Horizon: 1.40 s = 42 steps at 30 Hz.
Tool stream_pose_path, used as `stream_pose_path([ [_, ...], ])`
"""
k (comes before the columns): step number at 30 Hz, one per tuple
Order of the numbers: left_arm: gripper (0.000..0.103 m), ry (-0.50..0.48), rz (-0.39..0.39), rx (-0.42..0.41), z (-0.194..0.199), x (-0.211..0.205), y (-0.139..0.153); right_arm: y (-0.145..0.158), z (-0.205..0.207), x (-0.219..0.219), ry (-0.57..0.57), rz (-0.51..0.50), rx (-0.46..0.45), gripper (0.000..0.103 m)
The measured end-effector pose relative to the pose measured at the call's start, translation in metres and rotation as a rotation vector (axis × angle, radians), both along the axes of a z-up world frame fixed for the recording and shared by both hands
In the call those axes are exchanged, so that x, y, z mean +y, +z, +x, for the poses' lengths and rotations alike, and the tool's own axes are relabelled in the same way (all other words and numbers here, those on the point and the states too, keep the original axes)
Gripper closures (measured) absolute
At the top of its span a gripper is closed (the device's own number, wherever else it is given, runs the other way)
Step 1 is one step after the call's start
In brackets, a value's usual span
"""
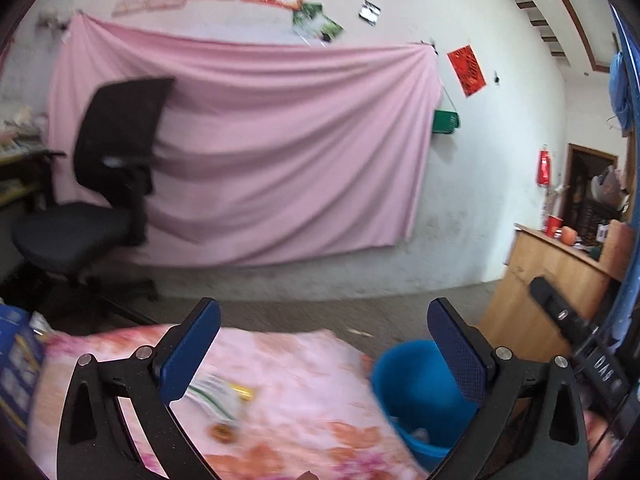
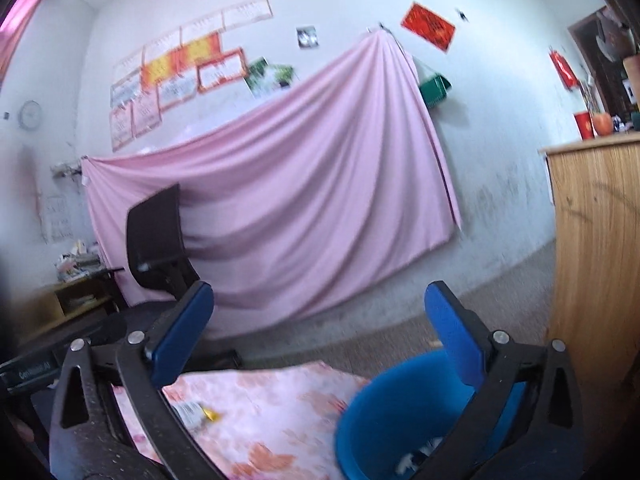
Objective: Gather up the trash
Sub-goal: 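Move both tools back over the bed toward the white box and cap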
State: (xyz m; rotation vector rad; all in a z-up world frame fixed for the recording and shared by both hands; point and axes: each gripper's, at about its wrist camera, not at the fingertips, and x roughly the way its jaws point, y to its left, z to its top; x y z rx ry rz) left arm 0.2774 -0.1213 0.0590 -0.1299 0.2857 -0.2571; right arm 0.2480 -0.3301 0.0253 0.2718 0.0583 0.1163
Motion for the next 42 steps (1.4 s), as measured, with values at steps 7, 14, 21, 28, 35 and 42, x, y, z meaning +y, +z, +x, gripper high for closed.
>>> stream_pose_path([
  [7,0.002,0.090,0.029,-0.084,-0.027,0.041,0.006,0.013,-0.006,0.044,0.061,-0.042,-0.115,0.000],
  [14,0.002,0.166,0.012,-0.119,-0.040,0.081,0.005,0.014,-0.013,0.094,0.115,-0.166,-0.168,0.000],
  [21,0.002,0.202,0.034,-0.129,-0.044,0.108,-0.012,0.007,-0.009,0.122,0.152,-0.210,-0.173,0.000],
  [28,0.002,0.226,0.051,-0.135,-0.034,0.124,-0.034,-0.008,0.008,0.128,0.167,-0.256,-0.110,0.000],
  [35,0.002,0.202,0.057,-0.027,-0.008,0.134,-0.053,-0.030,0.042,0.144,0.154,-0.331,0.054,0.000],
  [42,0.002,0.176,0.046,0.153,0.026,0.133,-0.075,-0.053,0.083,0.143,0.197,-0.334,0.257,0.000],
])
